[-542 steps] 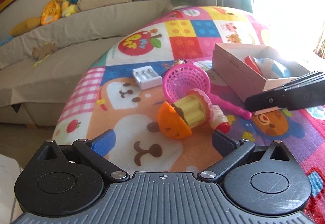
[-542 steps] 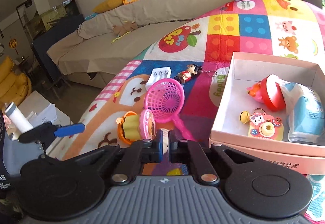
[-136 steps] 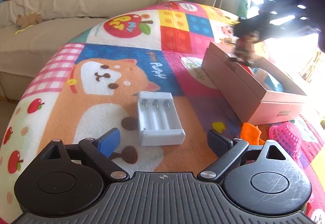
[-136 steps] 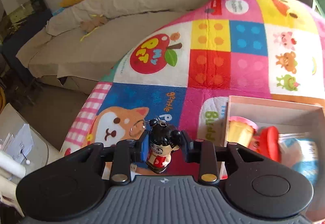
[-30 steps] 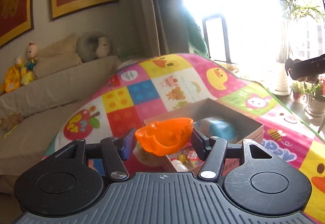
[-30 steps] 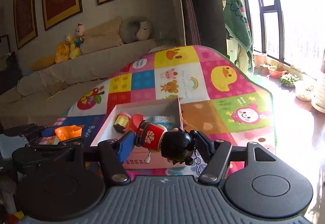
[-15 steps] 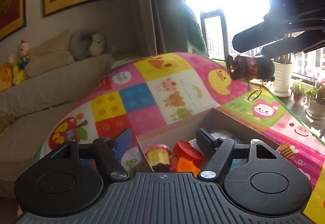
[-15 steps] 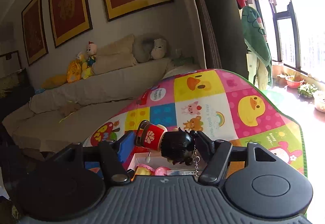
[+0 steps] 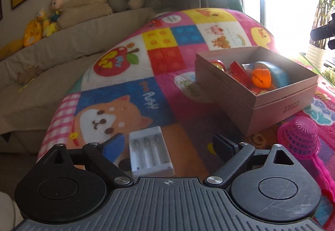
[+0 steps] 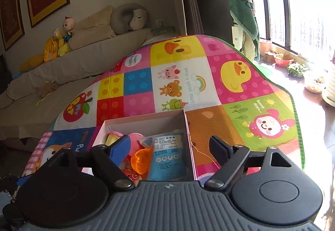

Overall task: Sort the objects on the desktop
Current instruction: 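Move the left tool to the white battery charger and close on it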

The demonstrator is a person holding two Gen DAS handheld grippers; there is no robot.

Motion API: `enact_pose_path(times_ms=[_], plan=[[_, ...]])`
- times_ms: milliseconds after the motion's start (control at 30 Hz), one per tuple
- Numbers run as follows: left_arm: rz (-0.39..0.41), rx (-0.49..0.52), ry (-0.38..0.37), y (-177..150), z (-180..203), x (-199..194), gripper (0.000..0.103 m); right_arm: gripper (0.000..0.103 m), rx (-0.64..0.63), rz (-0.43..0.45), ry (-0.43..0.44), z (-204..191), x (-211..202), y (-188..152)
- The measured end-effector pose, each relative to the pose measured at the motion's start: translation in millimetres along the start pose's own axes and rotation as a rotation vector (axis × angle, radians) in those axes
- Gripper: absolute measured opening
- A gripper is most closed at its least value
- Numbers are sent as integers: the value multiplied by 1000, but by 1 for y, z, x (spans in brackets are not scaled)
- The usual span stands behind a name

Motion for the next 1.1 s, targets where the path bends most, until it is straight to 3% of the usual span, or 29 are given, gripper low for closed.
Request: enact_pose_path(times_ms=[100, 233, 333, 500, 633, 733, 867, 1100], plan=[[20, 29, 70, -7, -10, -4, 95, 101, -33, -2, -22, 0, -10, -25], [-10, -2, 134, -10, -28, 4, 95, 103, -88, -35, -62, -3, -19, -68], [-63, -58, 80, -13, -33, 11, 95, 103, -97, -68, -92, -4, -19, -101], [-121, -54, -40, -21, -11, 21, 96, 103, -7, -113, -108, 8, -13, -131], [-122, -41, -69, -21, 8, 28, 96, 103, 92, -129, -129, 26, -6, -136], [-119, -37, -50, -17, 11, 35, 97, 103, 157, -136, -124, 36, -4, -137], [-114, -31, 10, -7, 6, 48, 97, 103, 147, -130, -133, 33, -4, -138], [-121, -33, -33, 6, 6, 68, 96, 103, 122, -140, -155, 29, -1, -138]])
Point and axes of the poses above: each gripper's, at about its wrist camera, not at the fingertips, and x roughly the way its jaws point, z to its right, y to its top, the point moved 5 cm from there along x, roughly the way its jaws point, and after that the axes turned 2 degrees about -x, right-handed, at the moved point
